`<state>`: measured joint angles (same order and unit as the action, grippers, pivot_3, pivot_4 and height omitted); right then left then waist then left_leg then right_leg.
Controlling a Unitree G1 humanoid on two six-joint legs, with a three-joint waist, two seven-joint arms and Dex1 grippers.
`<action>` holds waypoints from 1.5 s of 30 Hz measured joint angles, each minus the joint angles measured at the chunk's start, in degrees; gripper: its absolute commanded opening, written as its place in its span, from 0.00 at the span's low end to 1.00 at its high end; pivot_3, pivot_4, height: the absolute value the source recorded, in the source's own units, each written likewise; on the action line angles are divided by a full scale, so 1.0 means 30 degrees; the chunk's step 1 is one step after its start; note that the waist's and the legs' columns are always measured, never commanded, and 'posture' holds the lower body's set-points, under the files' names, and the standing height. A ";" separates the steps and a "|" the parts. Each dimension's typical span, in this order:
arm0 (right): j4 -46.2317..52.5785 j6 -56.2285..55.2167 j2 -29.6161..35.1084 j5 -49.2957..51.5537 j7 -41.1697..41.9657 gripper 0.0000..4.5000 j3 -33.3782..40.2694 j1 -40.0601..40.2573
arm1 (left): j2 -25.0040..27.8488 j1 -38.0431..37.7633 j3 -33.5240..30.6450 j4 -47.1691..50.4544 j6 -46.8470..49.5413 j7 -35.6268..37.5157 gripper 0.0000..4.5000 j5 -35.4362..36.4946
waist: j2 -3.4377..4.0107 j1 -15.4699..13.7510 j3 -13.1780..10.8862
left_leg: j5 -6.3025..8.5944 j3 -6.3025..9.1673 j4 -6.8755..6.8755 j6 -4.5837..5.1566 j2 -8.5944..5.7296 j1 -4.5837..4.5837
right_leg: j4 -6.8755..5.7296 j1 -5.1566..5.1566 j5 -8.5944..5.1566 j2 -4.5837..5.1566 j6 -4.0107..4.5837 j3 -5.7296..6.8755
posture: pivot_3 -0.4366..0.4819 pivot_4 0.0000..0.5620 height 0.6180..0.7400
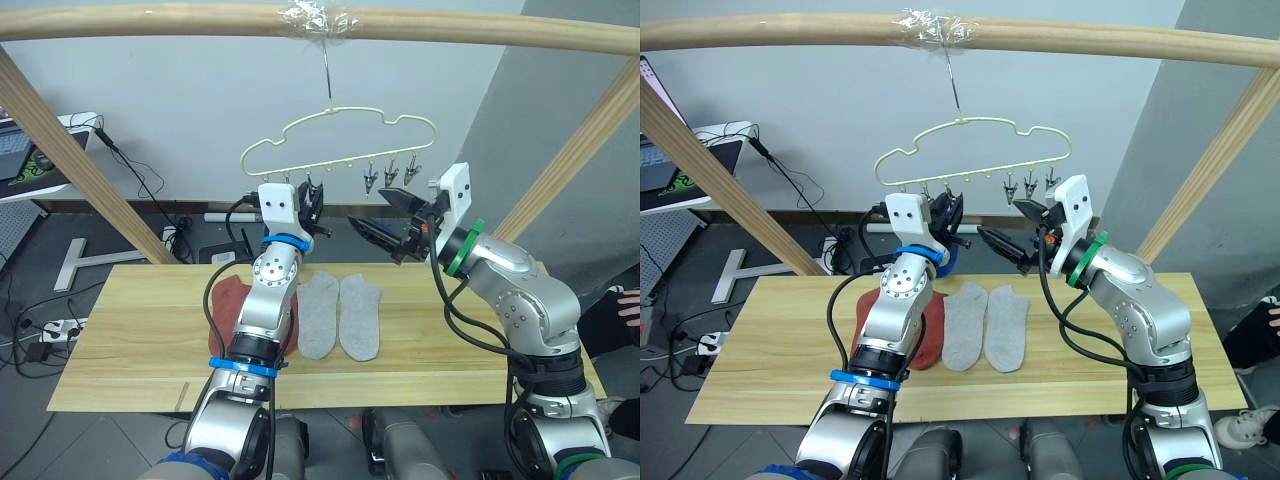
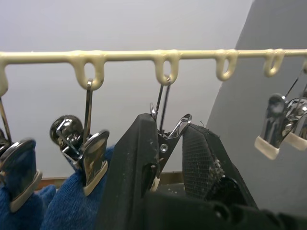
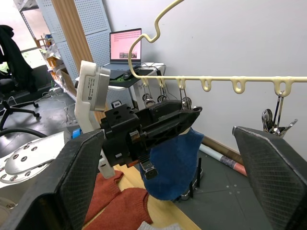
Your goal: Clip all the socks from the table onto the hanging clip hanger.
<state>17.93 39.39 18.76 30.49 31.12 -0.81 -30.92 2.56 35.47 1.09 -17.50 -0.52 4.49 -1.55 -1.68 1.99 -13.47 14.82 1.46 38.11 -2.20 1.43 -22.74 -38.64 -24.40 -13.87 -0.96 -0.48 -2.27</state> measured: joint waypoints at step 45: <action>0.0000 -0.0001 0.0042 -0.0001 -0.0024 1.00 0.0018 0.0000 | 0.0253 0.0076 0.0225 -0.0016 -0.0066 -0.0110 0.73 -0.0251 | 0.0000 0.0006 -0.0001 | 0.0000 0.0000 -0.0004 0.0001 0.0001 -0.0001 | 0.0005 0.0000 -0.0042 0.0000 -0.0072 -0.0001 | 0.39 0.37 1.00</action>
<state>17.93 39.39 18.88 30.49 31.05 -0.76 -30.92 3.32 35.70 1.76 -17.55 -0.72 4.16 -2.30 -1.68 2.01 -13.47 14.82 1.47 38.10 -2.20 1.43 -22.74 -38.62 -24.40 -13.99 -0.96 -0.69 -2.27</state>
